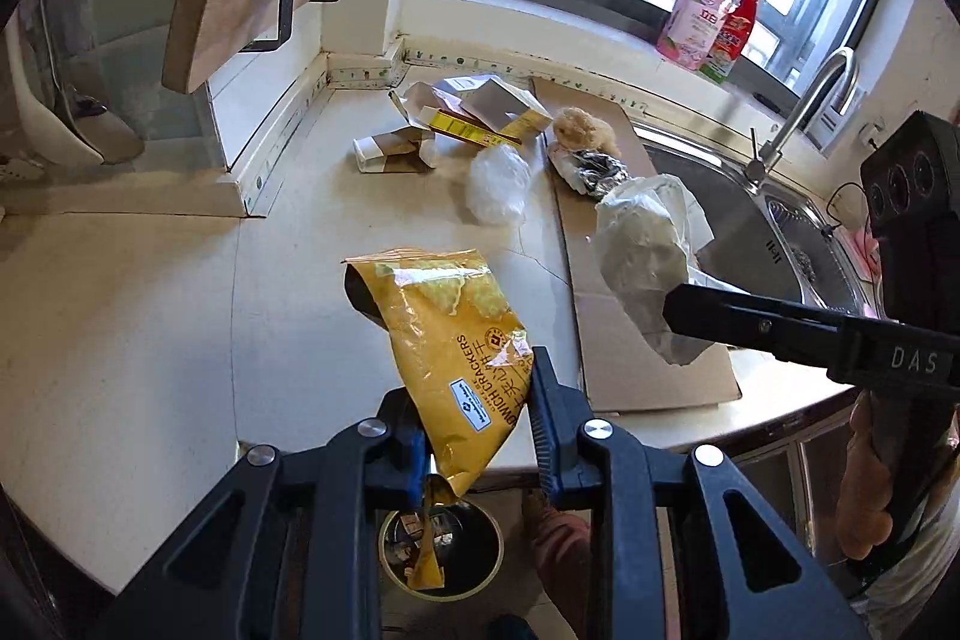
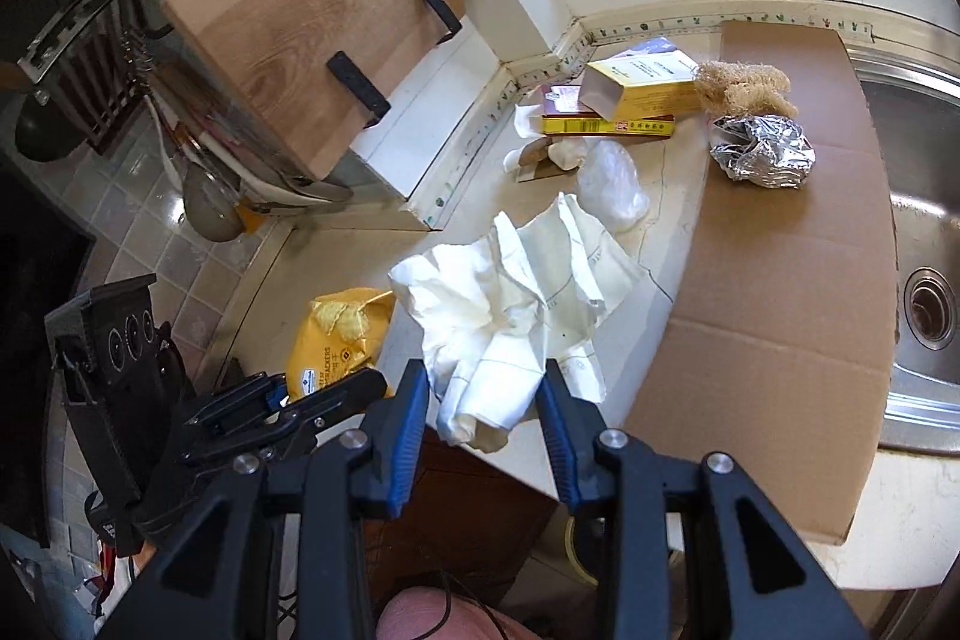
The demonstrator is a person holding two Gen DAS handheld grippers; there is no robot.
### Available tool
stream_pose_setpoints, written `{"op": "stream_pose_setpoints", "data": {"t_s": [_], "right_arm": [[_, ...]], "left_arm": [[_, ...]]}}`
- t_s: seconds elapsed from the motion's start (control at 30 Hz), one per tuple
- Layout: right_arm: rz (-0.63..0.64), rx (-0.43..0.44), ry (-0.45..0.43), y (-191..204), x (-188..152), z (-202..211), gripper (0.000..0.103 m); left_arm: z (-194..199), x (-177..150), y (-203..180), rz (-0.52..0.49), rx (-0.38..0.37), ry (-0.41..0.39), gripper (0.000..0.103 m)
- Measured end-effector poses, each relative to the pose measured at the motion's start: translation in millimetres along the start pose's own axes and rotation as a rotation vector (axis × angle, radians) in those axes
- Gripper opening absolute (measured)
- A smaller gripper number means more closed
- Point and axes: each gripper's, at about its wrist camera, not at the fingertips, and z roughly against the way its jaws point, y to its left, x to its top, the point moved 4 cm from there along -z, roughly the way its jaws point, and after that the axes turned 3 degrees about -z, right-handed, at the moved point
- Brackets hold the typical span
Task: Collect trash
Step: 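Carry the yellow bag and white tissue down toward the floor bin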
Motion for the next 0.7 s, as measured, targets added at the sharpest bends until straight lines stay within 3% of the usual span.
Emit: {"op": "stream_pose_setpoints", "data": {"t_s": [0.3, 0.5, 0.7], "right_arm": [[0.082, 0.001, 0.035, 13.8, -74.9, 11.4, 0.037], [0.113, -0.055, 0.056, -0.7, -123.2, -4.7, 0.037], [0.099, -0.115, 0.121, -27.1, -166.7, -44.6, 0.037]], "left_arm": [[18.0, -67.7, -26.2, -0.059, -0.029, 0.033, 0.025], [-9.6, -120.9, -24.2, -0.046, -0.039, 0.075, 0.025], [-52.5, -169.0, -14.9, 0.032, -0.073, 0.118, 0.025]]}}
